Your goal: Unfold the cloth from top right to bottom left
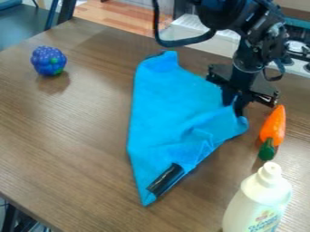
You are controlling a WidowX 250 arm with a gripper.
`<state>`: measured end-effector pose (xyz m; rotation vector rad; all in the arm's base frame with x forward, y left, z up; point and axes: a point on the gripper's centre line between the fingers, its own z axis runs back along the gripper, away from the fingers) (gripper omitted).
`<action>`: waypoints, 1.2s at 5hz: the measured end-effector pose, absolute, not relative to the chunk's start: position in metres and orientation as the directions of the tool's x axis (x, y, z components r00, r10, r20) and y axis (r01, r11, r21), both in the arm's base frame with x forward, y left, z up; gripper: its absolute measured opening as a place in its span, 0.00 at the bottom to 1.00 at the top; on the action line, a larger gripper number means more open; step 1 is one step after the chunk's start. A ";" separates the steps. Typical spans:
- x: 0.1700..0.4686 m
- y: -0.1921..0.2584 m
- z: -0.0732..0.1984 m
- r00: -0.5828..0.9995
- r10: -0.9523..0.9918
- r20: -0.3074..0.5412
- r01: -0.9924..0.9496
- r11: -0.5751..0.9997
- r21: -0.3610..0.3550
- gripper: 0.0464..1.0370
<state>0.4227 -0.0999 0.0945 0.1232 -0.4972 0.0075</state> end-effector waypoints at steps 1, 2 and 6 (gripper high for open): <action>0.422 -0.099 0.106 0.866 -0.023 0.499 -0.024 0.996 0.088 0.02; 0.421 -0.100 0.126 0.841 -0.018 0.540 -0.005 0.999 0.041 0.00; 0.373 -0.032 0.174 0.785 0.044 0.618 0.064 0.986 -0.152 0.00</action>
